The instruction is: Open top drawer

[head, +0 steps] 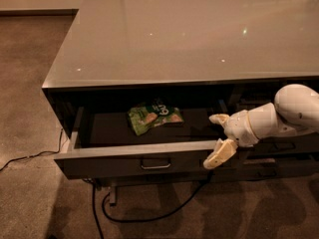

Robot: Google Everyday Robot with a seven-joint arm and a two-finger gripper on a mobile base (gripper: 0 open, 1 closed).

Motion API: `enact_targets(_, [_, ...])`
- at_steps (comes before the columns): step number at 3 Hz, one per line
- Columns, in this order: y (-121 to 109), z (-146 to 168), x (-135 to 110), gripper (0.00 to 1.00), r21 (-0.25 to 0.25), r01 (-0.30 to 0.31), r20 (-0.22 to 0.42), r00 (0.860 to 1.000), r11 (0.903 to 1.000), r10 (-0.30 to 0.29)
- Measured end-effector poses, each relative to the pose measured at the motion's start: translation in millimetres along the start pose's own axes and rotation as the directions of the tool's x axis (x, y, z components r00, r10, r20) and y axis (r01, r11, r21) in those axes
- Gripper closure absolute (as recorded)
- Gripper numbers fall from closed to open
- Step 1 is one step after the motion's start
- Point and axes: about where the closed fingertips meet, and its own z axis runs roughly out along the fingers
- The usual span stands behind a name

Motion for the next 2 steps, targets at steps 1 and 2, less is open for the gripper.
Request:
enact_targets(1, [0.6, 0.8, 0.0, 0.0, -0.003, 0.012, 0.0, 1.0, 0.9999, -0.012])
enact_targets(2, [4.6, 9.0, -9.1, 0.0, -0.014, 0.071, -0.013, 0.997, 0.9974, -0.071])
